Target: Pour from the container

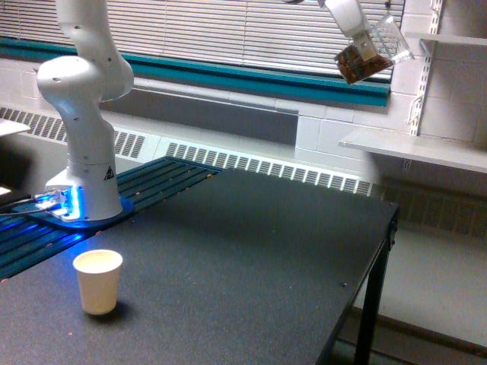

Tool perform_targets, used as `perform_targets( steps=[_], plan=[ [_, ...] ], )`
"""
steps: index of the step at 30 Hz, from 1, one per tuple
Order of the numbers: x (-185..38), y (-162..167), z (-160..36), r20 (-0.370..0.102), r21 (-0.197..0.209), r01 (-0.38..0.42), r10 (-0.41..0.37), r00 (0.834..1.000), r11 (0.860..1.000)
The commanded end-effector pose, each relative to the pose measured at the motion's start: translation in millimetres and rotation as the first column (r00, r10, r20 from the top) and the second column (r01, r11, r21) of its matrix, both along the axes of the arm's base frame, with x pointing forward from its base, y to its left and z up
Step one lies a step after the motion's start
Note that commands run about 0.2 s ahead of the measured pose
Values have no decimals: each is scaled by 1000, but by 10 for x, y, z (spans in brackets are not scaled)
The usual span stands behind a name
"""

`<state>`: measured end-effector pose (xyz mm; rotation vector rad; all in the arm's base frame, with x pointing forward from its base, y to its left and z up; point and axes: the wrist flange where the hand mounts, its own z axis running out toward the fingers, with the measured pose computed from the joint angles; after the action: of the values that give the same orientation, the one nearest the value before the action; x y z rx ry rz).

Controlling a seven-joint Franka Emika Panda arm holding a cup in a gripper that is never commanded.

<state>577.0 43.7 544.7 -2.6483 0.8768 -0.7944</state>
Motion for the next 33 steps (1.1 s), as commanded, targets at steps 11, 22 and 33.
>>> perform_targets(
  steps=[11,22,33],
  plan=[
    [-29,-130,-65,6,-13,-6,6,1000,1000],
    [-125,-639,-103,42,-39,-9,11,999,999],
    [-383,-1446,-301,27,-95,54,-51,998,994]
  ],
)
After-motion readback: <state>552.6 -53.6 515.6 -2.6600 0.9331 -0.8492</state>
